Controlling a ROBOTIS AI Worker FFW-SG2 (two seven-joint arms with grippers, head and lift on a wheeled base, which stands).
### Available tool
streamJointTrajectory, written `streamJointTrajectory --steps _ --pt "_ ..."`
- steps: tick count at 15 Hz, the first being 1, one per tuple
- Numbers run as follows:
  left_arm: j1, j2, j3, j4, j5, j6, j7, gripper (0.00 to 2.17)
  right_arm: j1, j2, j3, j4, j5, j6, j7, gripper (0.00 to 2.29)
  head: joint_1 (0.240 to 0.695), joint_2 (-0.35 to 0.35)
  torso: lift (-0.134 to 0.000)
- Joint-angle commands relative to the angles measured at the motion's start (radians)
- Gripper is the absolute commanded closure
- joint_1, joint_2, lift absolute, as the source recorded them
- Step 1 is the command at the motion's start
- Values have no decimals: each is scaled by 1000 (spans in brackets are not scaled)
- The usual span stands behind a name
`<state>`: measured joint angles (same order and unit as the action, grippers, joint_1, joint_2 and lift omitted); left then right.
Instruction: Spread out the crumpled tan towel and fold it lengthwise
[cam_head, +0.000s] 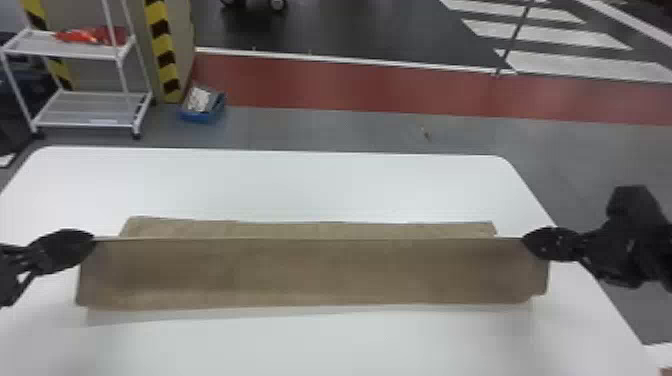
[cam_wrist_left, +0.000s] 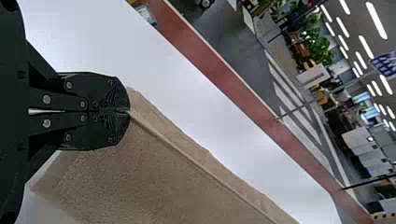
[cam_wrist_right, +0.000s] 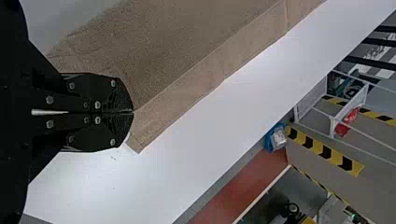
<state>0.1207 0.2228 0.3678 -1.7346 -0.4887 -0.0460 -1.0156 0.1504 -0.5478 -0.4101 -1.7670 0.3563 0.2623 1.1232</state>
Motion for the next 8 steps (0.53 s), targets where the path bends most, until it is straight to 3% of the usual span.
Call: streamJointTrajectory --steps 1,4,8 --pt "-84 41 -30 107 -64 15 -3 1639 -72 -15 57 72 38 19 1 2196 695 -152 -120" --pt "-151 79 -79 207 -108 18 -11 1639 -158 -18 146 153 76 32 3 2196 695 -125 -120" --pt "-227 86 -150 245 -174 64 -41 1639 -256 -1 209 184 76 56 13 2196 695 -93 -120"
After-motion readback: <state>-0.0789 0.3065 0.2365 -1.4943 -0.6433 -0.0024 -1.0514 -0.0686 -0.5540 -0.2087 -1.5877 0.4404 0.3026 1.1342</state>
